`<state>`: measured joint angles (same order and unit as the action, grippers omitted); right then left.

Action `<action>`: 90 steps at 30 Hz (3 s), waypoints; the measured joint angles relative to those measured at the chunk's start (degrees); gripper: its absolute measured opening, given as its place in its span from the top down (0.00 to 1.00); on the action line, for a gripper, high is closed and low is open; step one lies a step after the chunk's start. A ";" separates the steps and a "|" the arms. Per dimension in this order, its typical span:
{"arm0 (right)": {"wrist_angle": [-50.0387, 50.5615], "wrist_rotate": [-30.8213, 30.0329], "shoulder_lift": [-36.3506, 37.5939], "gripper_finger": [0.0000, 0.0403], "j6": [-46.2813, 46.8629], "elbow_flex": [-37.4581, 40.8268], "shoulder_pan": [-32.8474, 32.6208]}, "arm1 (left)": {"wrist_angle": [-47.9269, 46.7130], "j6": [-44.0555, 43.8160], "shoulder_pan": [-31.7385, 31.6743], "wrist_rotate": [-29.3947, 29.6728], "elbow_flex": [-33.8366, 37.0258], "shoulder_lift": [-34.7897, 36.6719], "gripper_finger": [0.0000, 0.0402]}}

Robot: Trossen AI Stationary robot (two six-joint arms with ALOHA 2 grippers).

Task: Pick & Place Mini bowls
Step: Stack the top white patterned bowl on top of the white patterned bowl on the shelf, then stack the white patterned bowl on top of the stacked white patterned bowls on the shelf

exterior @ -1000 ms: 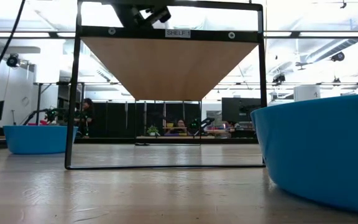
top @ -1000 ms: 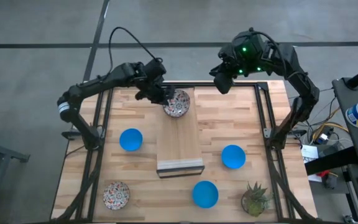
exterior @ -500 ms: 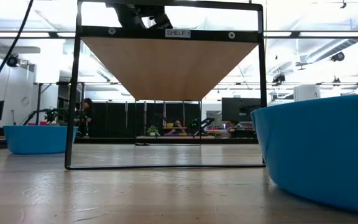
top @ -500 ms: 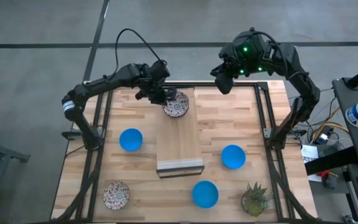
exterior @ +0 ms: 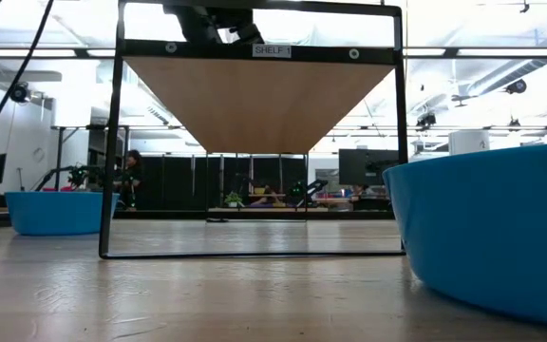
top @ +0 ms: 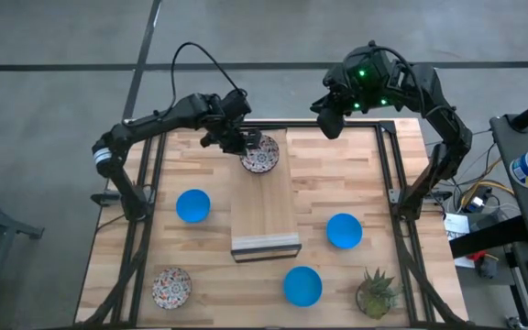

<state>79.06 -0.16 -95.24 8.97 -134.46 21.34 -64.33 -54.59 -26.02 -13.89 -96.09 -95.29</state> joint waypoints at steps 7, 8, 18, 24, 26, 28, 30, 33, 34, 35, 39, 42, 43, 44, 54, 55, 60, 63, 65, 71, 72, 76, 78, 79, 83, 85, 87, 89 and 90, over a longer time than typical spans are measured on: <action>-0.02 0.02 0.00 0.87 0.02 0.01 -0.13 | 0.28 0.52 0.04 0.47 -0.02 -0.31 0.97; -0.02 0.02 0.00 0.87 0.03 0.01 -0.13 | 0.24 0.71 0.04 0.79 -0.13 -0.31 0.97; -0.08 0.04 -0.01 0.87 0.31 0.01 -0.13 | 0.19 2.01 0.00 -0.95 -1.28 -0.31 0.79; -0.08 0.05 -0.02 0.87 0.50 0.01 -0.13 | -0.46 2.12 0.04 -1.67 -3.24 -0.26 0.74; -0.07 0.07 -0.02 0.87 0.50 0.00 -0.13 | -0.66 2.53 0.02 -1.15 -3.80 -0.26 0.74; -0.08 0.11 -0.02 0.87 0.50 0.01 -0.13 | -0.63 2.99 0.02 -0.80 -4.43 -0.26 0.74; -0.08 0.11 -0.02 0.87 0.50 0.00 -0.13 | -1.78 3.75 0.02 -0.54 -4.61 -0.22 0.74; -0.08 0.11 -0.02 0.87 0.50 -0.01 -0.13 | -5.53 4.01 -0.04 -0.52 -4.57 -0.37 0.74; -0.08 0.11 -0.02 0.87 0.50 -0.01 -0.13 | -6.06 4.15 -0.04 -0.44 -4.55 -0.37 0.74; -0.08 0.11 -0.02 0.87 0.48 -0.01 -0.13 | -6.27 4.17 -0.04 -0.28 -4.55 -0.34 0.74; -0.08 0.11 -0.02 0.87 0.48 0.01 -0.13 | -6.54 4.20 0.10 0.05 -5.19 -0.13 0.74; 0.00 0.11 -0.02 0.87 0.50 0.00 -0.13 | -6.75 4.42 0.69 0.07 -6.21 -0.03 0.74; 0.03 0.11 -0.02 0.87 0.50 0.01 -0.13 | -6.84 4.66 0.90 0.05 -6.65 0.01 0.74; 0.03 0.11 -0.02 0.87 0.50 0.01 -0.13 | -7.26 4.97 1.09 0.04 -7.15 0.10 0.74; 0.37 0.12 -0.02 0.87 -3.89 0.00 -0.60 | -15.84 4.81 6.43 0.07 -8.02 5.28 0.74; 0.70 0.13 -0.05 0.87 -4.69 0.01 -0.69 | -16.34 4.82 7.32 0.10 -7.98 5.85 0.74; 2.76 0.14 -0.13 0.87 -8.09 0.11 -0.72 | -18.97 5.31 12.48 0.07 -7.78 8.56 0.74; 4.70 0.15 -0.13 0.87 -9.89 0.17 -0.79 | -20.99 7.60 15.87 0.12 -7.76 9.85 0.74; 5.95 0.22 -0.13 0.87 -10.03 0.25 -1.03 | -22.33 9.29 18.39 0.63 -7.76 10.48 0.74; 7.98 -0.28 -0.11 0.87 -7.89 0.25 -3.10 | -25.77 10.60 27.25 1.57 -7.38 11.79 0.74; 8.12 -1.16 -0.12 0.87 -6.32 0.25 -3.35 | -25.47 10.60 28.86 1.55 -6.84 12.13 0.74; 11.21 -2.37 -0.62 0.87 2.65 0.42 -3.48 | -25.75 9.97 35.97 2.47 -3.88 13.18 0.74; 10.95 -1.66 -0.70 0.87 3.50 1.07 -3.83 | -25.67 10.31 39.83 2.84 -1.86 13.62 0.74; 11.05 -0.44 -0.63 0.87 3.26 1.44 -4.24 | -25.70 10.59 41.73 3.30 -0.78 13.83 0.74; 10.99 3.47 -0.55 0.87 0.38 1.77 -6.63 | -25.69 11.30 49.33 5.18 3.74 14.34 0.74; 10.98 3.70 -0.48 0.87 -0.49 1.96 -8.15 | -25.60 11.16 52.85 6.06 6.34 14.34 0.74; 10.97 3.74 -0.48 0.87 -1.58 2.28 -9.46 | -25.25 10.16 56.07 7.04 9.47 14.41 0.74; 10.96 3.75 -0.48 0.87 -1.92 2.39 -10.76 | -24.76 8.08 58.49 7.21 13.04 14.55 0.74; 10.96 3.75 -0.48 0.87 -1.85 2.39 -11.39 | -23.90 7.14 59.66 7.21 14.96 14.58 0.74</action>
<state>90.03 3.59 -95.72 7.12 -132.07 9.95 -88.22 -47.45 33.64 -6.68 -81.14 -80.71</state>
